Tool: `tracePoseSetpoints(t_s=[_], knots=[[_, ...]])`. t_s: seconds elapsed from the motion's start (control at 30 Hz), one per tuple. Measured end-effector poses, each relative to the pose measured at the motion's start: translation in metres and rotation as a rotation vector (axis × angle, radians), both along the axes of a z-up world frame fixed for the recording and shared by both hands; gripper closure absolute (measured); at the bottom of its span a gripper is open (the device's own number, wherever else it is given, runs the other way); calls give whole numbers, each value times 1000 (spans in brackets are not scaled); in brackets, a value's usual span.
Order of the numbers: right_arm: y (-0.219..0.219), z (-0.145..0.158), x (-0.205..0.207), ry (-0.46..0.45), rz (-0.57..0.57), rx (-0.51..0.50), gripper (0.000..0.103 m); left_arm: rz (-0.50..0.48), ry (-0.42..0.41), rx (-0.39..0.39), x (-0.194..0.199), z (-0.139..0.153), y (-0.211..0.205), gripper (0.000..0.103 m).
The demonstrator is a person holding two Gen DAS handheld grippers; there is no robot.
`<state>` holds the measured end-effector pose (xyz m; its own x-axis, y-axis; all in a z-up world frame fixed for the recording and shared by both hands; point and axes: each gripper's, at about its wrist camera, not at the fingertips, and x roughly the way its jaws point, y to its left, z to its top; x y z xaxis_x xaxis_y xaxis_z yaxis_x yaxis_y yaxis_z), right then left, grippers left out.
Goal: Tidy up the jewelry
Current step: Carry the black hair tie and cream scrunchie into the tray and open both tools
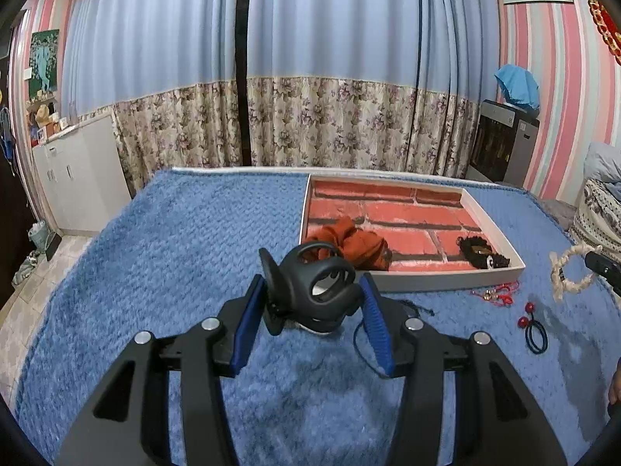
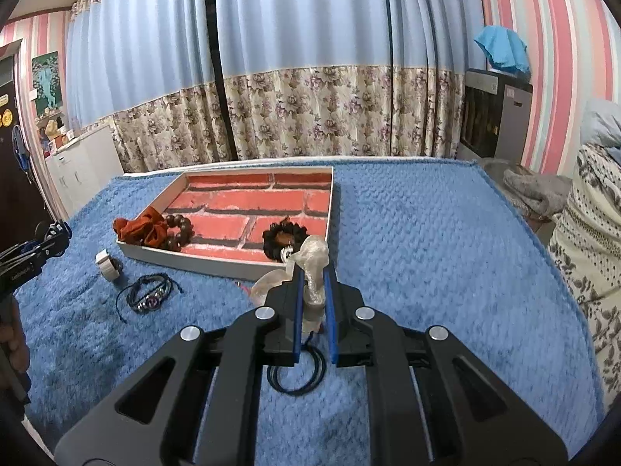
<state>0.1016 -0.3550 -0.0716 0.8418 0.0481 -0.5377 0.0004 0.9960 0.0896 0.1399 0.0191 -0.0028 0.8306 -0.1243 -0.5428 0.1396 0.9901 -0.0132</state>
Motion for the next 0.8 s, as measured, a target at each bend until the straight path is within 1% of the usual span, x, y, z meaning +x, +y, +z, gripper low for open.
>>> tracePoseSetpoints(t_s=[0.23, 0.43, 0.63, 0.8], knots=[[2, 14, 15, -37, 7, 4, 92, -16, -32, -5, 15, 13, -6, 54], [6, 23, 35, -63, 17, 20, 92, -27, -63, -2, 37, 24, -13, 54], [14, 33, 59, -80, 40, 10, 92, -47, -92, 3, 61, 37, -25, 54], [18, 39, 82, -91, 34, 5, 92, -50, -70, -1, 94, 35, -30, 54]])
